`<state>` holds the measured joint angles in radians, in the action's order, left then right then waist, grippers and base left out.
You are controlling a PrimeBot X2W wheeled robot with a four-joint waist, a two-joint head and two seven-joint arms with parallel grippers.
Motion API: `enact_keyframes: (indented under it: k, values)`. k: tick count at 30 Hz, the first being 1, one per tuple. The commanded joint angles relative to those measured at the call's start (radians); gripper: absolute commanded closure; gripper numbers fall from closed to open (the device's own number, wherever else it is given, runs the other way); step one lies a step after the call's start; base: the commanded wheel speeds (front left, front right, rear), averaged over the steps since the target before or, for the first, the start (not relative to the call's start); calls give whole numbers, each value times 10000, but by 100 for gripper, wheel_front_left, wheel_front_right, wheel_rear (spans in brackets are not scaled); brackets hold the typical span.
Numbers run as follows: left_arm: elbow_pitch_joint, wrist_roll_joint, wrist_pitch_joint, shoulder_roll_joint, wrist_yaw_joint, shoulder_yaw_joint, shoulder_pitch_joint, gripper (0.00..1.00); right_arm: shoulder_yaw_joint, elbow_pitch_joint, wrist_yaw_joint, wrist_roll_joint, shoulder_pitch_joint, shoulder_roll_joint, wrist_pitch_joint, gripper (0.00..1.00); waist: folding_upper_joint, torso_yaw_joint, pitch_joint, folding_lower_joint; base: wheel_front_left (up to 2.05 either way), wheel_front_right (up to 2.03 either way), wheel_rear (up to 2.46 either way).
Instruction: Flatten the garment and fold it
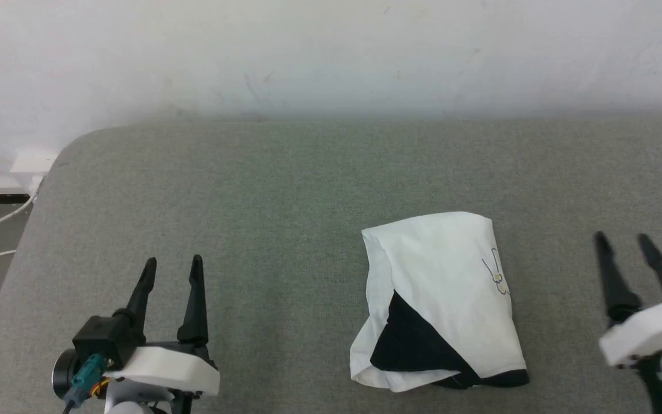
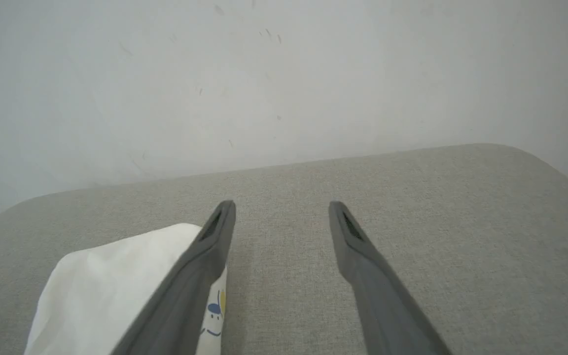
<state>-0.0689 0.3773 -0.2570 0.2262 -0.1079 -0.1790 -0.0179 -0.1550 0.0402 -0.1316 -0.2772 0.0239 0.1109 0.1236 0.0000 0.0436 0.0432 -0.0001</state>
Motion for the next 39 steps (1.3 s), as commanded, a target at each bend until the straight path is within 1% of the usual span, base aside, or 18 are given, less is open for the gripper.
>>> enact_keyframes:
  k: [1, 4, 6, 9, 12, 14, 16, 19, 21, 24, 28, 33, 34, 35, 36, 39]
  values:
    - [84, -47, -46, -28, -82, 101, 89, 0, -484, -8, 9, -265, -76, 74, 186, 0, 0, -31, 63, 1, 0, 0, 0]
    - [173, -93, -46, -49, -127, 206, 73, 0, -1339, -232, 9, -697, -4, 349, 729, 0, 0, -31, 148, 1, 0, 0, 0]
    - [237, -113, -47, -71, -143, 279, 63, 0, -1823, -596, 9, -1117, 121, 583, 1377, 0, 0, -14, 219, 1, 0, 0, 0]
    - [311, -153, -47, -96, -145, 367, 47, 0, -2212, -1403, 9, -1895, 376, 913, 2830, 0, 0, 34, 318, 1, 0, 0, 0]
    - [381, -206, -47, -116, -104, 420, 21, 0, -2500, -2290, 9, -2727, 696, 989, 4566, 0, 0, 117, 384, 1, 0, 0, 0]
    - [423, -244, -47, -128, -59, 436, -12, 0, -2758, -2710, 9, -3557, 1094, 659, 5511, 0, 0, 195, 429, 1, 0, 0, 0]
    - [473, -305, -47, -117, 23, 423, -42, 0, -2701, -3071, 9, -3867, 1292, 512, 6399, 0, 0, 284, 465, 1, 0, 0, 0]
    - [501, -363, -47, -121, 100, 437, -92, 0, -2615, -3420, 9, -4555, 1754, -56, 7268, 0, 0, 404, 519, 1, 0, 0, 0]
    - [501, -397, -47, -145, 130, 438, -131, 0, -2407, -3577, 9, -4738, 1978, -232, 7486, 0, 0, 489, 561, 1, 0, 0, 0]
    - [462, -412, -47, -211, 180, 418, -190, 0, -2053, -3895, 9, -5047, 2271, -400, 7495, 0, 0, 629, 614, 1, 0, 0, 0]
    - [406, -416, -47, -306, 251, 394, -249, 0, -1586, -4530, 9, -5225, 2554, -487, 7292, 0, 0, 806, 667, 1, 0, 0, 0]
    - [319, -461, -47, -359, 276, 387, -222, 0, -1143, -5264, 9, -5252, 2637, -510, 7484, 0, 0, 940, 646, 1, 0, 0, 0]
    - [306, -470, -47, -372, 287, 381, -223, 0, -1064, -5389, 9, -5289, 2660, -512, 7535, 53, 0, 961, 644, 1, 0, 0, 0]
    - [295, -486, -47, -382, 294, 377, -226, 0, -994, -5494, 9, -5317, 2690, -506, 7562, 73, 0, 977, 639, 1, 0, 0, 0]
    - [282, -502, -47, -391, 297, 377, -227, 0, -947, -5595, 9, -5351, 2717, -490, 7582, 100, 0, 984, 630, 1, 0, 0, 0]
    - [239, -537, -47, -412, 299, 392, -206, 0, -768, -5748, 9, -5332, 2818, -344, 7464, 100, 0, 966, 560, 1, 0, 0, 0]
